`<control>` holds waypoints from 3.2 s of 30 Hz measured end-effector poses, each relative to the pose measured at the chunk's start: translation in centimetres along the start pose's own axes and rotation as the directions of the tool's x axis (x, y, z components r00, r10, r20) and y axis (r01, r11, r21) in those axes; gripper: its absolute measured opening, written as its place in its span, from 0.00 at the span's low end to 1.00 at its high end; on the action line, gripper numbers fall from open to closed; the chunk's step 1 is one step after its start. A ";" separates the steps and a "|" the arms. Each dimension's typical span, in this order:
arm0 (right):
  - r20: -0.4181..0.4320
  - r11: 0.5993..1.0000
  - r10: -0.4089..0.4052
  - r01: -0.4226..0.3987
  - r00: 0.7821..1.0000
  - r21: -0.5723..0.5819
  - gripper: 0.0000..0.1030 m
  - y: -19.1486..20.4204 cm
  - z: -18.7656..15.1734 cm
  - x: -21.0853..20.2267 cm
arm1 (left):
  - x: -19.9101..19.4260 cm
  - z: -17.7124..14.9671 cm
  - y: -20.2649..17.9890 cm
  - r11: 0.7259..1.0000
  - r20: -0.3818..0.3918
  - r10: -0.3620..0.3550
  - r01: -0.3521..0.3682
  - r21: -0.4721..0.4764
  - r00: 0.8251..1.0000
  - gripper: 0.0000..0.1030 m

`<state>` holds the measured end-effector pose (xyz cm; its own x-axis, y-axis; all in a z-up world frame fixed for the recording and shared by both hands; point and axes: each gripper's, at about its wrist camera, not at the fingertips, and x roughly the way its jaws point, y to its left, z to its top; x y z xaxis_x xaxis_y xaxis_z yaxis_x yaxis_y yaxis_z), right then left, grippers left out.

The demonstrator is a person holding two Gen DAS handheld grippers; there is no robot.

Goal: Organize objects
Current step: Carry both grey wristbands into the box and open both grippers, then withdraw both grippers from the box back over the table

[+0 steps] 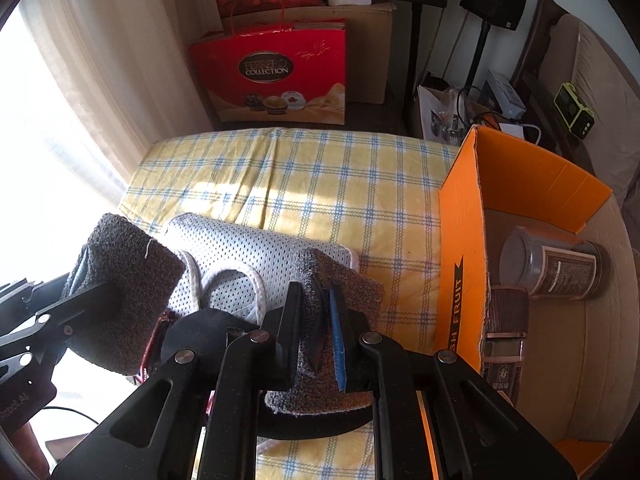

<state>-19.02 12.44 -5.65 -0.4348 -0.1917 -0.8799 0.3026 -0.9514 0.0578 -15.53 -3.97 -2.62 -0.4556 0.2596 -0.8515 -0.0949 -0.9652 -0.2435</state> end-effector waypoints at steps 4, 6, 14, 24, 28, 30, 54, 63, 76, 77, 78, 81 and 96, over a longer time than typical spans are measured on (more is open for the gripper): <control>0.052 1.000 0.025 -0.026 0.998 0.006 0.12 -0.2 0.6 -2.7 | -0.7 0.3 -1.0 1.000 0.011 -0.014 0.014 0.013 1.000 0.24; 0.070 0.999 0.041 -0.042 0.997 0.007 0.12 -0.4 0.9 -3.9 | -1.2 0.4 -1.6 1.000 0.017 -0.024 0.023 0.015 1.000 0.24; 0.146 0.999 0.032 -0.031 0.989 -0.010 0.12 -1.0 1.1 -9.0 | -3.4 1.6 -4.8 0.997 0.054 -0.073 0.072 0.028 0.996 0.24; 0.183 0.999 -0.024 0.020 0.983 0.026 0.12 -6.0 0.0 -13.2 | -3.5 1.9 -11.3 0.985 0.041 -0.149 0.145 0.095 0.988 0.24; 0.176 0.997 -0.063 0.054 0.982 0.056 0.12 -9.0 -0.8 -13.8 | -2.8 1.8 -14.5 0.976 0.021 -0.187 0.183 0.117 0.982 0.24; 0.170 0.995 -0.082 0.070 0.982 0.073 0.12 -10.5 -1.4 -13.9 | -2.4 1.6 -16.0 0.971 0.009 -0.208 0.206 0.124 0.978 0.24; 0.025 0.959 -0.175 0.164 0.984 0.232 0.12 -24.4 -7.1 -9.5 | 7.9 -1.7 -27.5 0.958 -0.108 -0.249 0.261 0.122 0.963 0.24; -0.025 0.964 -0.180 0.181 0.983 0.197 0.12 -24.5 -6.7 -6.1 | 10.5 -2.1 -27.3 0.968 -0.160 -0.210 0.229 0.105 0.964 0.25; -0.145 0.969 -0.175 0.196 0.974 0.147 0.12 -23.9 -9.1 -5.3 | 10.5 -4.9 -28.1 0.977 -0.166 -0.164 0.183 0.106 0.972 0.25; -0.150 0.969 -0.177 0.199 0.973 0.146 0.12 -23.9 -9.3 -5.3 | 10.6 -5.1 -28.0 0.978 -0.170 -0.166 0.185 0.097 0.971 0.24; -0.154 0.969 -0.179 0.201 0.972 0.145 0.12 -23.9 -9.5 -5.2 | 10.7 -5.4 -27.9 0.979 -0.177 -0.165 0.183 0.090 0.970 0.25; -0.163 0.971 -0.151 0.177 0.975 0.159 0.18 -24.0 -10.1 -4.9 | 11.1 -5.9 -27.2 0.978 -0.198 -0.186 0.201 0.058 0.962 0.29; -0.035 0.972 -0.104 0.109 0.994 0.209 0.30 -23.3 -8.6 -8.7 | 5.9 -3.4 -25.6 0.966 -0.101 -0.225 0.235 0.107 0.969 0.57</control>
<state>-15.00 38.34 -3.44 -0.4341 -0.0835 -0.8970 0.0697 -0.9958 0.0590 -12.80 22.43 -3.01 -0.3313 0.4716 -0.8172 -0.2934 -0.8747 -0.3858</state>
